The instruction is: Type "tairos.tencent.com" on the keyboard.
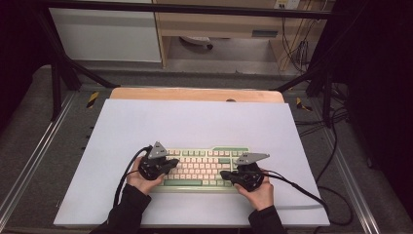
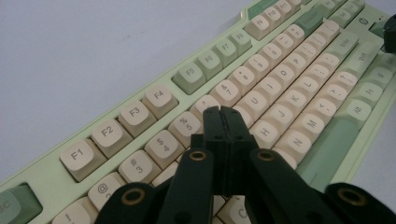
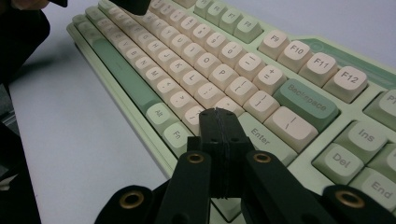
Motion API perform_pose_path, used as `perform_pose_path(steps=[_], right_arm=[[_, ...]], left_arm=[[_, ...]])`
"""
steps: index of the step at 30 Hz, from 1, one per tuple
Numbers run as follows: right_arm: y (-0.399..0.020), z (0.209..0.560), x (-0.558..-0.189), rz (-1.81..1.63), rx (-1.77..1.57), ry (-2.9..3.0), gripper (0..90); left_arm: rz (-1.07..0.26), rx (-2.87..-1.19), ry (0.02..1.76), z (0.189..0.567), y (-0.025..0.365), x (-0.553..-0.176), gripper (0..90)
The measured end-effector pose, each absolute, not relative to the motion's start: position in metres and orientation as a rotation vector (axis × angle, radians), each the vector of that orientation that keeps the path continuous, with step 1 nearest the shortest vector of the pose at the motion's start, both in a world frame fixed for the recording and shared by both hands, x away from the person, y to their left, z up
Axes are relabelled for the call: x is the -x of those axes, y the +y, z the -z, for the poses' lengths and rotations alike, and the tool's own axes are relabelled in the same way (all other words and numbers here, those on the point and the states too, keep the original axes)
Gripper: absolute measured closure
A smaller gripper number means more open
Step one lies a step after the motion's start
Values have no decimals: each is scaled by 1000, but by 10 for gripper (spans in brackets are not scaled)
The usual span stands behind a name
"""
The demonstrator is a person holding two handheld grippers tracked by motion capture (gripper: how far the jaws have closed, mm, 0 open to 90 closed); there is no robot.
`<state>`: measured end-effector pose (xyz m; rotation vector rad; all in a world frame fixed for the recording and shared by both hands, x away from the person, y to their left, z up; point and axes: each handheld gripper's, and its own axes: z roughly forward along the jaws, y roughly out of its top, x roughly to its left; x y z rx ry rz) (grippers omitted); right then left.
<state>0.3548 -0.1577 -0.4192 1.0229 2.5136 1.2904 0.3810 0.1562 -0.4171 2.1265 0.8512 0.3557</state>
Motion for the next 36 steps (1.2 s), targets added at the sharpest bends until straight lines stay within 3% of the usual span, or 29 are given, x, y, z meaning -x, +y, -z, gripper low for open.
perform_pose_path(steps=[20,36], right_arm=[[-158,419,-355,-1284,-1023,2516,900],[-159,419,-354,-1286,-1021,2518,900]], left_arm=[[-354,-2159,835,430,144,-385,899],[-351,-2136,811,419,152,-376,899]])
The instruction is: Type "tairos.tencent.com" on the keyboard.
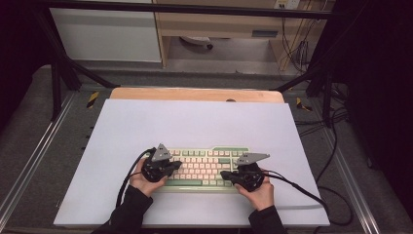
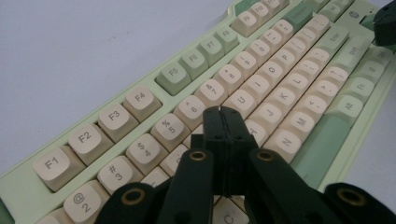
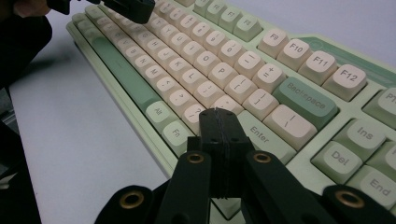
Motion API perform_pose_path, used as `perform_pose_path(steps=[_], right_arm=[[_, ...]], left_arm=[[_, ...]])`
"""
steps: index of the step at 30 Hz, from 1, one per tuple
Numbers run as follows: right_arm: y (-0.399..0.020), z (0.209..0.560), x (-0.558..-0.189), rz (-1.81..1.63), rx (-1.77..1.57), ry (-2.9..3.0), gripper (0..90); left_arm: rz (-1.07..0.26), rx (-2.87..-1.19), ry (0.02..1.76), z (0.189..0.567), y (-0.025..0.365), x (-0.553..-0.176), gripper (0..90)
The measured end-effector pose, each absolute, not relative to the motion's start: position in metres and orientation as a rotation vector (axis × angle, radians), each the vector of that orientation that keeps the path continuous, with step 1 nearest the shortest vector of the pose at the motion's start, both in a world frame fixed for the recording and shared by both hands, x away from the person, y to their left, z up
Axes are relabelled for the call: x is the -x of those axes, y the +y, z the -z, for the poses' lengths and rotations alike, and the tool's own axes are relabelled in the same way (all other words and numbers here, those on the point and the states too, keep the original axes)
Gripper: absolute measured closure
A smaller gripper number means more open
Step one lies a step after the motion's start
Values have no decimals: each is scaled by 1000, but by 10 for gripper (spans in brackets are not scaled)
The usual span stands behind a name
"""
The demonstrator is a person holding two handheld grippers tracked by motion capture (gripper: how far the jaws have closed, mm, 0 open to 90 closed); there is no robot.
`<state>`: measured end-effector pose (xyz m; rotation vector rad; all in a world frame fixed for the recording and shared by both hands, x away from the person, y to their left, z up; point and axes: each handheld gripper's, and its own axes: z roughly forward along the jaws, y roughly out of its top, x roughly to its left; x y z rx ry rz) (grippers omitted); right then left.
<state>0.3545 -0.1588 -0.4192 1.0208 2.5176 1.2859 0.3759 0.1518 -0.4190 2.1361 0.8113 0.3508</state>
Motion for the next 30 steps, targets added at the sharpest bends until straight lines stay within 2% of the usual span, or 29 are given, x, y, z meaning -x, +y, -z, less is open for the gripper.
perform_pose_path(steps=[30], right_arm=[[-159,420,-354,-1287,-1020,2523,900]], left_arm=[[-374,-2116,857,417,179,-373,898]])
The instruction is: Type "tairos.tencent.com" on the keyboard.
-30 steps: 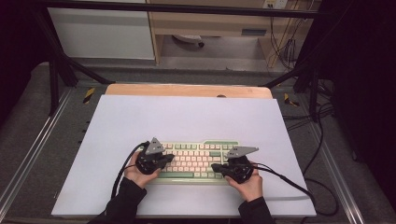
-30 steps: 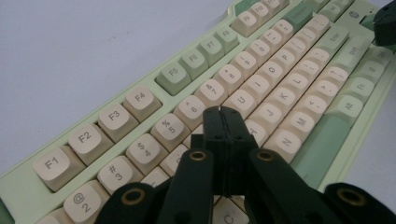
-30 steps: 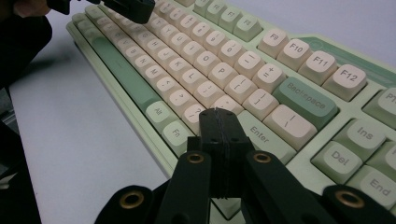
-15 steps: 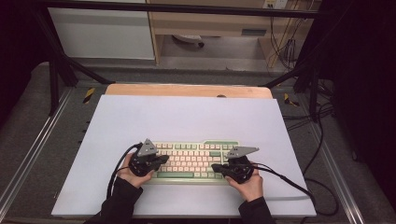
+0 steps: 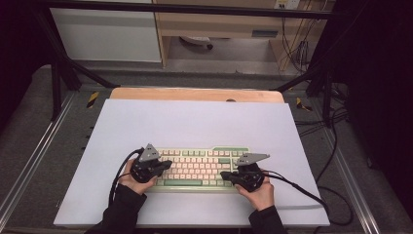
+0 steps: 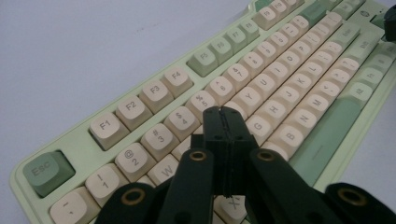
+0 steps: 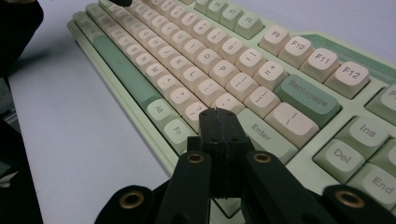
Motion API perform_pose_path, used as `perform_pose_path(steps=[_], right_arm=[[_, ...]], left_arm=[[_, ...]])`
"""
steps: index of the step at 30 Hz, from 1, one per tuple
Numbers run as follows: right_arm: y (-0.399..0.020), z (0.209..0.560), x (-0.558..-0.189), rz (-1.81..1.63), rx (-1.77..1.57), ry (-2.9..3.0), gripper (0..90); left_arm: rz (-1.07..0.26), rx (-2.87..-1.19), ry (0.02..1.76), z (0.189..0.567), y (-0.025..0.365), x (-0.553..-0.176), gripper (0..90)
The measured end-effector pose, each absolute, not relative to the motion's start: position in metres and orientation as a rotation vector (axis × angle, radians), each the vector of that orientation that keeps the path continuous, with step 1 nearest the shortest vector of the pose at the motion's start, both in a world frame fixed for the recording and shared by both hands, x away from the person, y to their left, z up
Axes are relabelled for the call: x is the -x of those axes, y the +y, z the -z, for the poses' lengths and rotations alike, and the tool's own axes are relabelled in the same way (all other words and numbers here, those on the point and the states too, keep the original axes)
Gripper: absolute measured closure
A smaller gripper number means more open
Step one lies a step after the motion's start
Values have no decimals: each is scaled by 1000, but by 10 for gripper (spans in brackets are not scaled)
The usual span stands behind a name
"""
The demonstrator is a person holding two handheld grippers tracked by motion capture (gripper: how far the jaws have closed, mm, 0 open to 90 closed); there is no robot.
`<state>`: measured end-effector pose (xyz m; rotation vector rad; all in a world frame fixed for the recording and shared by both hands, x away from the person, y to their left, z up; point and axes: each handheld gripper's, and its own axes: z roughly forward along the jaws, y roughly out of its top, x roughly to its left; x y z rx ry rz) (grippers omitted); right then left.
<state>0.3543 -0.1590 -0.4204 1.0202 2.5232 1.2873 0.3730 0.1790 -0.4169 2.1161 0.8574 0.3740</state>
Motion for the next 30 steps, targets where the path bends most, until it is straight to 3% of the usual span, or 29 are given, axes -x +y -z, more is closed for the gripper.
perform_pose_path(steps=[30], right_arm=[[-159,421,-355,-1282,-1016,2529,900]], left_arm=[[-387,-2124,896,427,182,-380,898]])
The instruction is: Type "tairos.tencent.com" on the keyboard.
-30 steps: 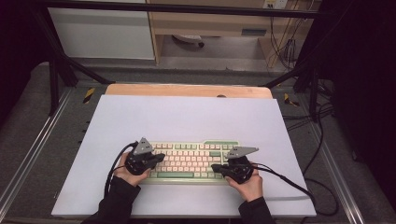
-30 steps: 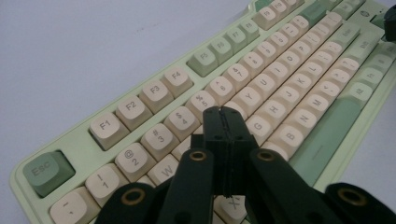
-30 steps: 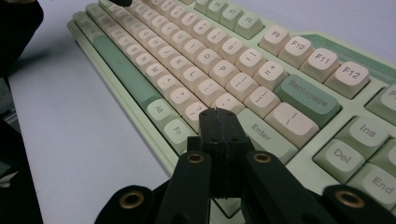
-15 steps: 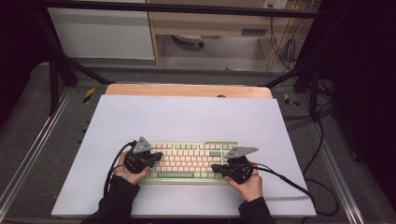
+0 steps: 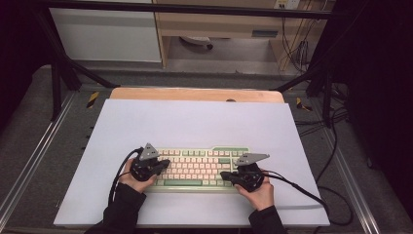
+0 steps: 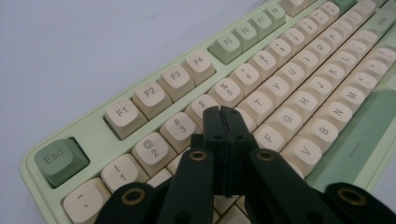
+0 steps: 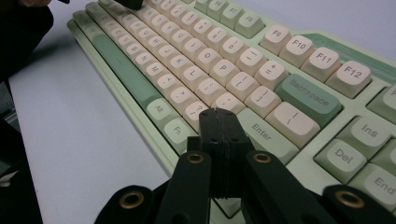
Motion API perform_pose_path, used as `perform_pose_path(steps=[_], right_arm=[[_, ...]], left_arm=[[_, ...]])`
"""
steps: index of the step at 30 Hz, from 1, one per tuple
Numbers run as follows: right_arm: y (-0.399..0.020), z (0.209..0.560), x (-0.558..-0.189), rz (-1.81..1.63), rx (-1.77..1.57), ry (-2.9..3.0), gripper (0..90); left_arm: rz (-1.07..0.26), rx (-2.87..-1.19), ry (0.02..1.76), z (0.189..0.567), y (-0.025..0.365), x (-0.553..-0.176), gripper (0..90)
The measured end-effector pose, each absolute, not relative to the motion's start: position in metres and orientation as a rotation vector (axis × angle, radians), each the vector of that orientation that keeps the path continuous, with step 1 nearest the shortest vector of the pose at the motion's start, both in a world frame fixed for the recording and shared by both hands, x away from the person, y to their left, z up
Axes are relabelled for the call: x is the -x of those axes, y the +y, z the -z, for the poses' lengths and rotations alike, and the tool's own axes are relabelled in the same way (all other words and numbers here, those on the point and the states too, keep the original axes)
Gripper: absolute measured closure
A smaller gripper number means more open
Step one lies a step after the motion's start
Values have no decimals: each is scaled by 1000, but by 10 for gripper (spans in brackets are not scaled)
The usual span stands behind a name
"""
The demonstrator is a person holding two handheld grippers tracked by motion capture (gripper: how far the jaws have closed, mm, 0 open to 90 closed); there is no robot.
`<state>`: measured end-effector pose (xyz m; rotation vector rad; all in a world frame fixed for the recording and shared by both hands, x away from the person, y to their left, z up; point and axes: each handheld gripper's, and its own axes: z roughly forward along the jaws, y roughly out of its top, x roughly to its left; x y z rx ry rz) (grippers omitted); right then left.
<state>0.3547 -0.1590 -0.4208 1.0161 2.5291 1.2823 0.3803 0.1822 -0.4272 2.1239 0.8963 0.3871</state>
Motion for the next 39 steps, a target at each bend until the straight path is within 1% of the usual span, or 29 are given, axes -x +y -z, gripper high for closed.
perform_pose_path(steps=[11,26,39], right_arm=[[-159,421,-354,-1287,-1019,2527,900],[-160,418,-354,-1291,-1018,2519,900],[-157,414,-352,-1324,-1017,2508,900]], left_arm=[[-385,-2132,896,430,181,-380,898],[-385,-2114,877,421,183,-374,898],[-379,-2103,885,419,195,-364,898]])
